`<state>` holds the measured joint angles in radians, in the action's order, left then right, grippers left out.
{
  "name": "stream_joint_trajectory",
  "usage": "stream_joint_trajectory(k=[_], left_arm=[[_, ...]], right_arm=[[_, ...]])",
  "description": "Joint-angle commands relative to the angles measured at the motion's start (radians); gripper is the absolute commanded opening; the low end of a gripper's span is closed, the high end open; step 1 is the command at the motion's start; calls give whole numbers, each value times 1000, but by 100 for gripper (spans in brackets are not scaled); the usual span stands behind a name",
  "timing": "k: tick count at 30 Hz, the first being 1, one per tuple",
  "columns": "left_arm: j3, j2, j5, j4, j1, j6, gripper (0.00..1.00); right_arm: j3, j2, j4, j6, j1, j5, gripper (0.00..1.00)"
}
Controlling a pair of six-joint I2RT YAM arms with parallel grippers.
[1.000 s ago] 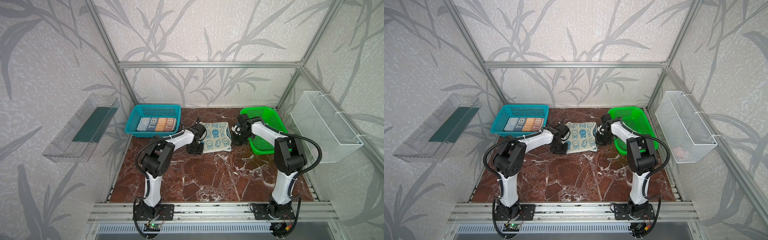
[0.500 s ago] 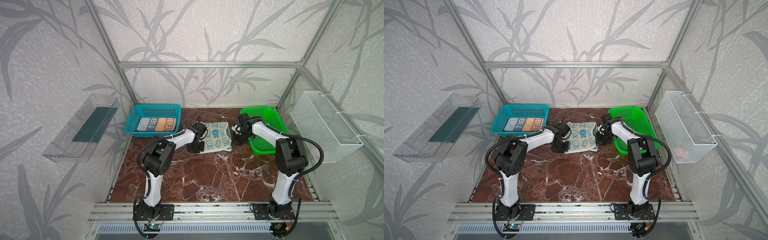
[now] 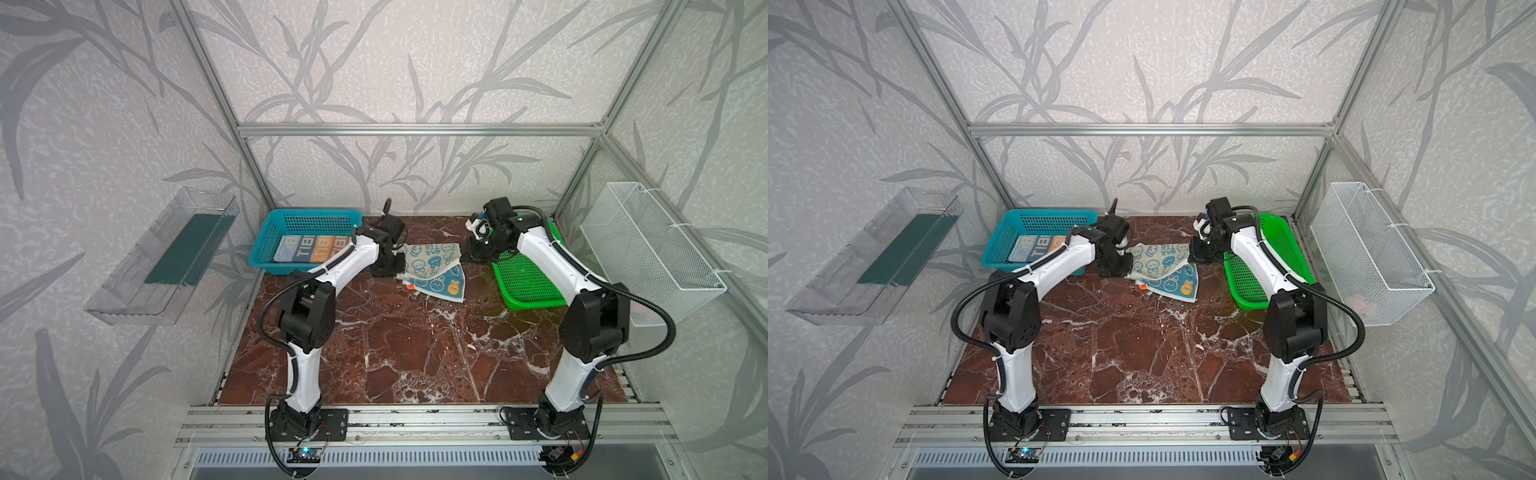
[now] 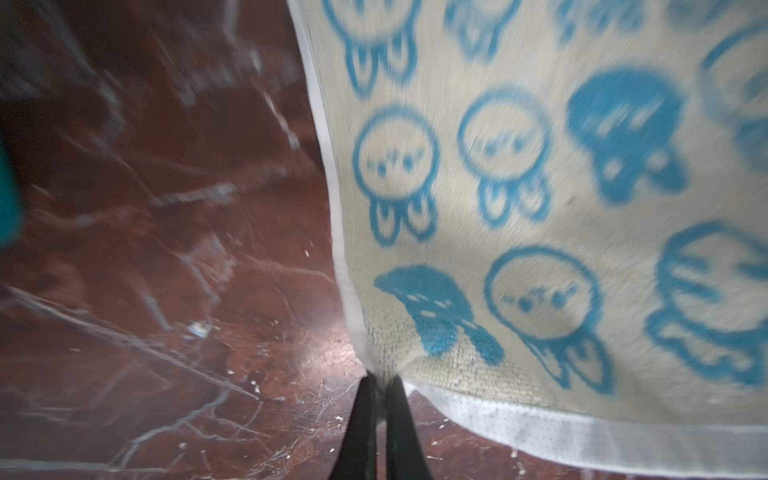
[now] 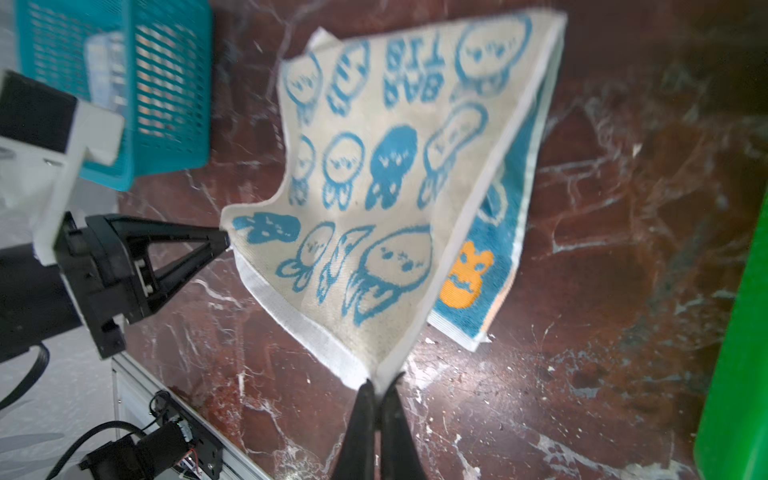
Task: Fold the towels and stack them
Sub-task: 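Lift the bunny towel high with both grippers and shake it out, then lower the towel onto the table centre, folding it over with both grippers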
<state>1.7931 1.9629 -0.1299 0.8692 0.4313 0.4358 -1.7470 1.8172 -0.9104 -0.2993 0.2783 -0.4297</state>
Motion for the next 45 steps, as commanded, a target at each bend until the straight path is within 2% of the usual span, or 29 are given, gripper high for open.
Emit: stream_joint_trajectory(k=[1, 7, 11, 18, 23, 27, 31, 34, 37, 39, 42, 45], left_arm=[[150, -88, 9, 85, -22, -9, 0], [324, -172, 44, 89, -33, -16, 0], [409, -235, 30, 124, -34, -38, 0], [330, -475, 33, 116, -30, -43, 0], [292, -632, 1, 136, 6, 24, 0], [273, -685, 14, 139, 11, 76, 0], [274, -624, 49, 131, -3, 60, 0], [288, -513, 41, 126, -43, 39, 0], [287, -373, -41, 81, -103, 42, 0], [283, -273, -104, 22, -135, 49, 0], [320, -111, -164, -34, -169, 59, 0], [408, 51, -225, -40, -194, 63, 0]], right_arm=[[-104, -43, -68, -27, -4, -37, 0], [-306, -75, -102, -36, -4, -67, 0], [-439, -101, -179, -7, -4, -90, 0], [-455, -268, -192, 34, -4, -167, 0], [-448, -395, -190, 57, -4, -233, 0], [-448, -417, -183, 7, -22, -222, 0], [-416, -371, -155, -45, -57, -193, 0], [-383, -289, -152, -89, -105, -164, 0], [-315, -194, -116, -104, -136, -153, 0], [-270, -127, -67, -92, -141, -106, 0], [-286, 15, -37, -73, -150, -75, 0], [-355, 158, -24, -60, -160, -93, 0]])
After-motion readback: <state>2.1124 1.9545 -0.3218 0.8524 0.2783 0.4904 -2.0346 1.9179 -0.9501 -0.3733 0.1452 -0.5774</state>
